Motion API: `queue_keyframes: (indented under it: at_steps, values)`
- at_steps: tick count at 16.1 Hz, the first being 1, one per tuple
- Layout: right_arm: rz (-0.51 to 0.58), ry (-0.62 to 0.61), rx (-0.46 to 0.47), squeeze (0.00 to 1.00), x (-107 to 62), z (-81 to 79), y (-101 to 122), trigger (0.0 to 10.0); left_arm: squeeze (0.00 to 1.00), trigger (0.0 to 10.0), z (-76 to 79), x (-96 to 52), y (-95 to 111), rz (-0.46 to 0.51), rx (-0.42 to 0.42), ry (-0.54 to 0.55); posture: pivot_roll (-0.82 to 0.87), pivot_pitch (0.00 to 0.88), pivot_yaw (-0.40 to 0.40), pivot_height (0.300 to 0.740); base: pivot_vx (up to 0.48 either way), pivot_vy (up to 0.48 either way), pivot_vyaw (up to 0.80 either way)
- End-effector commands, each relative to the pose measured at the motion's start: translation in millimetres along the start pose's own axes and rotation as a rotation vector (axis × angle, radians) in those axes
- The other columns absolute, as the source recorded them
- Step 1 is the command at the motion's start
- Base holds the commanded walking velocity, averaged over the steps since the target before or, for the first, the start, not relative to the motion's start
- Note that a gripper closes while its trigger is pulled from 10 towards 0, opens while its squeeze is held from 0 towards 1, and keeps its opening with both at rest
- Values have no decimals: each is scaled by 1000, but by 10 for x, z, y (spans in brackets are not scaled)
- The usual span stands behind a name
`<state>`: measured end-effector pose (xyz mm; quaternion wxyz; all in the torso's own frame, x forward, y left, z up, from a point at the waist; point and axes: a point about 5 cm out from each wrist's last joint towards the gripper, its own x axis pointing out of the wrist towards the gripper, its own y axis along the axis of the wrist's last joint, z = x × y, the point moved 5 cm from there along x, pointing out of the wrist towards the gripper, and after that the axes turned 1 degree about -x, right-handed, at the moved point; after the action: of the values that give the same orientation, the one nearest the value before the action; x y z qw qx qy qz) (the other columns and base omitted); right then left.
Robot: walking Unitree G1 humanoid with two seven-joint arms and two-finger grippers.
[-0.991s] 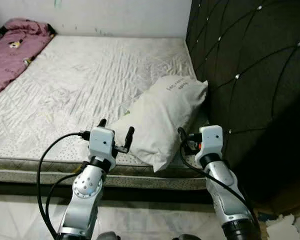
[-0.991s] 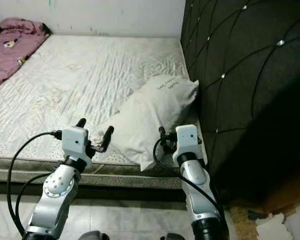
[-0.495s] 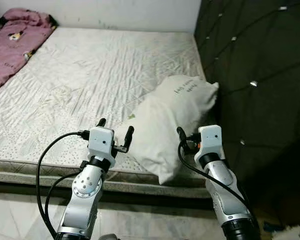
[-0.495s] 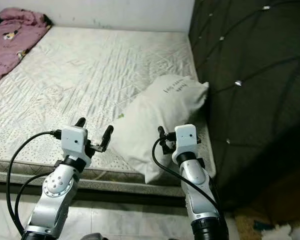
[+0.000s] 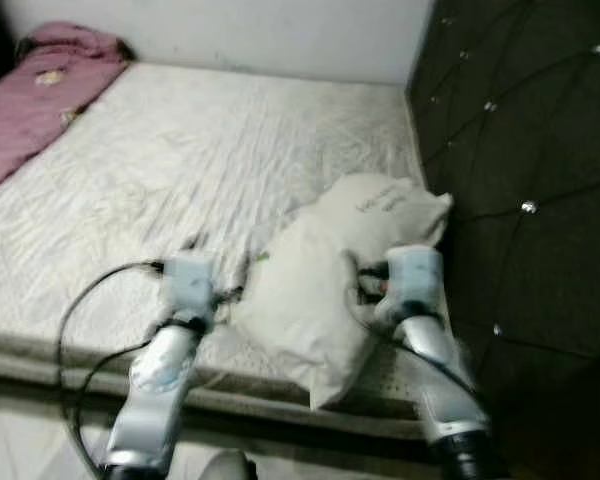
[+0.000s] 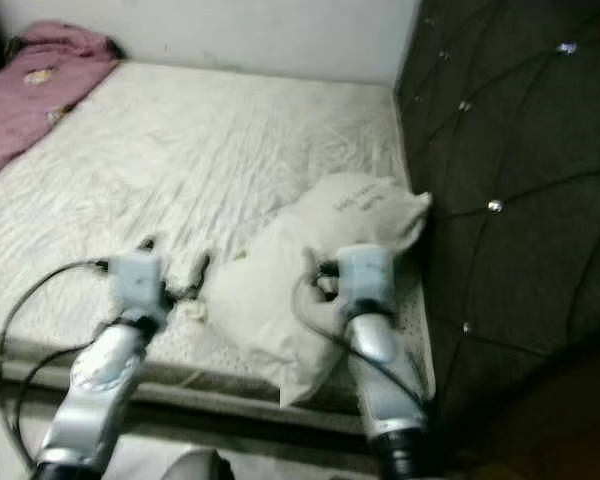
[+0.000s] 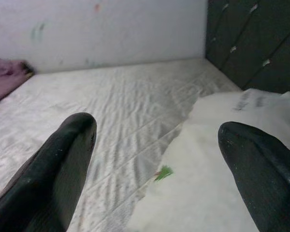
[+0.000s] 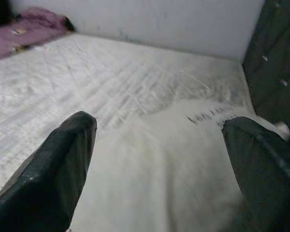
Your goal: Clean up the room
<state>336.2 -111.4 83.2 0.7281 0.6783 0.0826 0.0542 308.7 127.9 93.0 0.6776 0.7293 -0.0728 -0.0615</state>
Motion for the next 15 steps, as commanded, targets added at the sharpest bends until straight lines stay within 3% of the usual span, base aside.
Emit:
queue_keyframes:
  at_steps: [1,10,14,15]
  values:
    - [-36,-44,-11,0,-62,169,-99,10000,0,10000,111,25,56,18,-4,-29,40,37,9,740,0,0,0]
    - [-39,-49,-9,0,-58,181,-101,10000,0,10000,72,30,44,9,-18,-7,37,38,10,740,0,0,0]
    - [-17,-68,-6,0,-107,201,-38,10000,0,10000,-343,-150,-42,-36,-39,198,45,46,10,740,0,0,-103]
    - [-11,-74,-1,0,-116,199,-23,10000,0,10000,-433,-209,-85,-55,-10,235,49,47,10,740,0,0,0]
